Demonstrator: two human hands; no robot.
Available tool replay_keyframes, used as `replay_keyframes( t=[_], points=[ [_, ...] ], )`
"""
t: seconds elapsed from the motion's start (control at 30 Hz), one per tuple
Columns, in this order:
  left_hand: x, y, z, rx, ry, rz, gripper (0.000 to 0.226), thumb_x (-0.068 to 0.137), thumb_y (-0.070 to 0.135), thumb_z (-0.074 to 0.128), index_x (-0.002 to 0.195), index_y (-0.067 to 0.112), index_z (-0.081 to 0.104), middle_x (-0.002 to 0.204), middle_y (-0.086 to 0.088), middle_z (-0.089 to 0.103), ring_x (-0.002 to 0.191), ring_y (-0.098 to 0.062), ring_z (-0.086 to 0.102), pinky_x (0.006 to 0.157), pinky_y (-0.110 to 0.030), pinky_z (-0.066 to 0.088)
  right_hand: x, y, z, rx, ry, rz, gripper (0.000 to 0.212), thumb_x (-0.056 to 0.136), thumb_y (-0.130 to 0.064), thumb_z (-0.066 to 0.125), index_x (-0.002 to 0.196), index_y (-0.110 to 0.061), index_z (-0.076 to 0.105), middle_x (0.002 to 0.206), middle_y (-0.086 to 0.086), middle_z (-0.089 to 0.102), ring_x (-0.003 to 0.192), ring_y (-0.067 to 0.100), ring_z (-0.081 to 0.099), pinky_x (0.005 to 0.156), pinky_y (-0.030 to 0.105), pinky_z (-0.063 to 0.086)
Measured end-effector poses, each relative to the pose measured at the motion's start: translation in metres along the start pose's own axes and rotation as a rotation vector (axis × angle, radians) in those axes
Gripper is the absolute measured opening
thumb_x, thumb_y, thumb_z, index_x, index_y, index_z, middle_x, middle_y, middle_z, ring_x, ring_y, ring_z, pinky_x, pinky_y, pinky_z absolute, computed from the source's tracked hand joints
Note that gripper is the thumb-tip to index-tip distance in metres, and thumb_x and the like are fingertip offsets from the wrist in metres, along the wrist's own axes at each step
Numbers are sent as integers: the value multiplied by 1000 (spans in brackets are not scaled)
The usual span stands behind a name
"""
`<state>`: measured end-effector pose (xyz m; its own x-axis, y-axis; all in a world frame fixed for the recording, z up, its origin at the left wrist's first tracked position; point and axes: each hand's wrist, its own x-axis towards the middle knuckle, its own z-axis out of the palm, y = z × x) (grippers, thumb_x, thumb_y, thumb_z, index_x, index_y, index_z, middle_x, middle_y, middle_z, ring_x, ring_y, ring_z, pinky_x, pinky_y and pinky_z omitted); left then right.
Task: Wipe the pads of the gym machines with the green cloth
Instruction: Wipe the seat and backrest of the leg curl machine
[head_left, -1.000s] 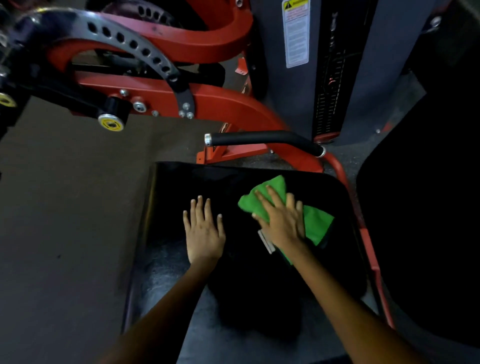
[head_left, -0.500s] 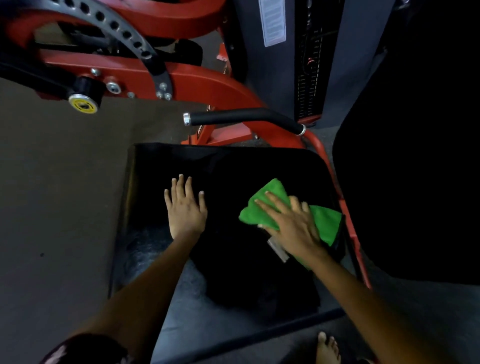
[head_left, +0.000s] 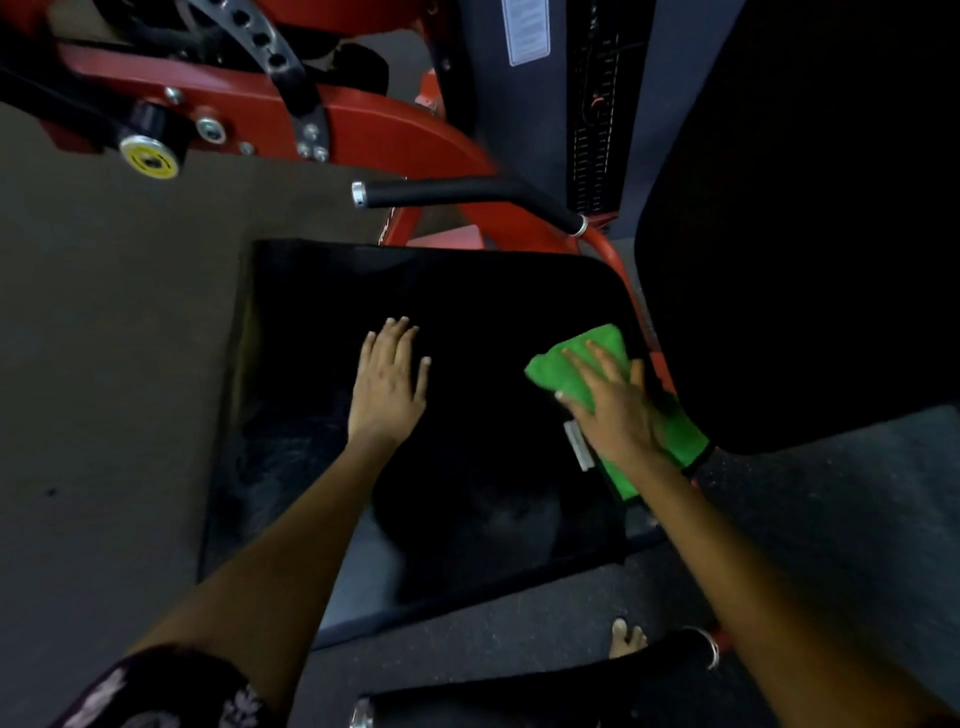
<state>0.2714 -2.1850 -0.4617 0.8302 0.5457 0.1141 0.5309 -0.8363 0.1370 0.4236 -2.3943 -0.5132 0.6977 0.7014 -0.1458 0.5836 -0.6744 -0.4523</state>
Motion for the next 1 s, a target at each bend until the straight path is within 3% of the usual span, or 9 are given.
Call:
replay_keyframes(
  t=[0.1, 0.23, 0.3, 0.43, 0.57, 0.7, 0.77, 0.9, 1.0],
  points=[
    [-12, 12, 3, -26, -27, 43, 56, 97, 34, 26, 132, -4, 48, 141, -19, 45, 137, -30, 33, 117, -33, 9, -7, -25, -1, -21, 11, 194, 57, 95, -51, 41, 148, -40, 22, 158, -10, 13, 134, 37, 23, 101, 49, 36],
    [-30, 27, 7, -71, -54, 71, 54, 97, 33, 27, 132, -3, 47, 140, -18, 45, 137, -30, 34, 116, -31, 7, -61, -31, 8, -220, 91, -293, 56, 87, -57, 39, 139, -36, 43, 145, -3, 44, 98, 31, 53, 77, 42, 46],
    [-44, 40, 9, -95, -73, 91, 53, 98, 33, 29, 132, -3, 47, 140, -18, 45, 137, -30, 34, 116, -32, 7, -77, -6, 9, -248, 83, -386, 57, 83, -56, 38, 134, -34, 50, 138, -3, 53, 90, 30, 58, 70, 41, 49],
    [-75, 70, 17, -129, -105, 194, 52, 98, 32, 31, 131, -4, 48, 138, -19, 48, 134, -30, 37, 116, -34, 11, -61, 35, -1, -147, 164, 13, 54, 87, -50, 56, 136, -30, 49, 143, 2, 47, 114, 43, 50, 87, 52, 43],
    [-100, 90, 24, -125, -167, 310, 49, 96, 30, 34, 130, -2, 51, 135, -16, 52, 131, -27, 40, 115, -36, 16, -67, 10, 4, -112, 59, 301, 58, 94, -56, 38, 148, -38, 23, 158, -4, 17, 136, 40, 22, 105, 52, 25],
    [-106, 89, 20, -259, -240, 249, 47, 96, 23, 35, 136, -2, 43, 141, -16, 45, 135, -27, 35, 115, -41, 24, -112, -4, 14, -204, 95, -74, 57, 89, -59, 40, 141, -36, 41, 148, -6, 39, 111, 36, 46, 87, 52, 42],
    [-111, 81, 15, -368, -235, 170, 48, 98, 12, 39, 144, 2, 31, 152, -12, 27, 144, -23, 17, 119, -33, 11, -114, 19, 8, -236, 38, -134, 60, 89, -62, 38, 143, -36, 35, 150, -7, 35, 117, 36, 45, 91, 51, 41],
    [-132, 60, -9, -585, -246, -14, 56, 97, -1, 40, 148, 13, 22, 157, 0, 13, 144, -10, 9, 113, -11, 8, -115, 15, 7, -141, 17, 146, 75, 84, -75, 26, 147, -33, 29, 155, -5, 27, 128, 38, 34, 99, 51, 32],
    [-151, 43, -25, -710, -161, -111, 61, 89, -16, 41, 143, 9, 32, 152, -4, 24, 139, -10, 22, 101, 3, 17, -129, -32, 22, -189, 107, -92, 59, 84, -58, 55, 136, -31, 49, 143, -4, 47, 110, 39, 50, 84, 51, 43]
  ],
)
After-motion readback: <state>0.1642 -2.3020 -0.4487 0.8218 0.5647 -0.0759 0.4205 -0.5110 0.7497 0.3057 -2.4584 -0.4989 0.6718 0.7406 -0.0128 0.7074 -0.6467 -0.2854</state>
